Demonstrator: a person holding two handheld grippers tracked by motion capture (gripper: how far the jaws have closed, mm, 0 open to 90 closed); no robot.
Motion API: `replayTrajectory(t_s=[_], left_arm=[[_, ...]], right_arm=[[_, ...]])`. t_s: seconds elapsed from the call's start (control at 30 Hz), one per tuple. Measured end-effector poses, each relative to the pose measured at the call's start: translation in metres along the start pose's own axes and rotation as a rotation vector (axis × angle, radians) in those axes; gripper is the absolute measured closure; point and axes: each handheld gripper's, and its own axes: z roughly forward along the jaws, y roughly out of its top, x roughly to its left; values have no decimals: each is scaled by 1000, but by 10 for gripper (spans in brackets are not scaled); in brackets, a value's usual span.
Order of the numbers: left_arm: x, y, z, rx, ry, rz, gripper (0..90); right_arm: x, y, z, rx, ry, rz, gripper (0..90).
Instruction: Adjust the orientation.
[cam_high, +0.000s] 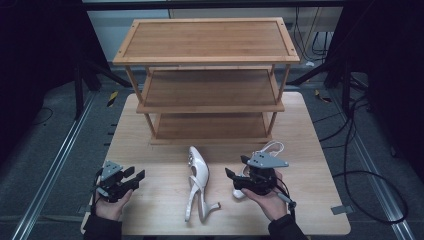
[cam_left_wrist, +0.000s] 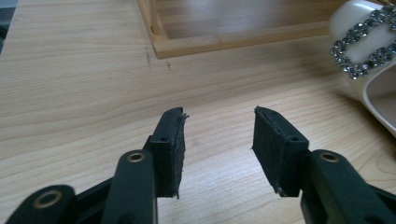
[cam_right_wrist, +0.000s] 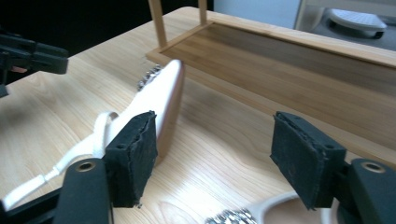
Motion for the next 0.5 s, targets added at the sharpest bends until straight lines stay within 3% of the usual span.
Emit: replayTrajectory(t_s=[0.23, 0.5], left_arm=[[-1, -1, 1, 2, -5, -3, 583], [1, -1, 1, 9, 3, -4, 571]], right_arm=[[27, 11, 31, 43, 57, -24, 365], [50, 13, 63, 90, 72, -62, 404]])
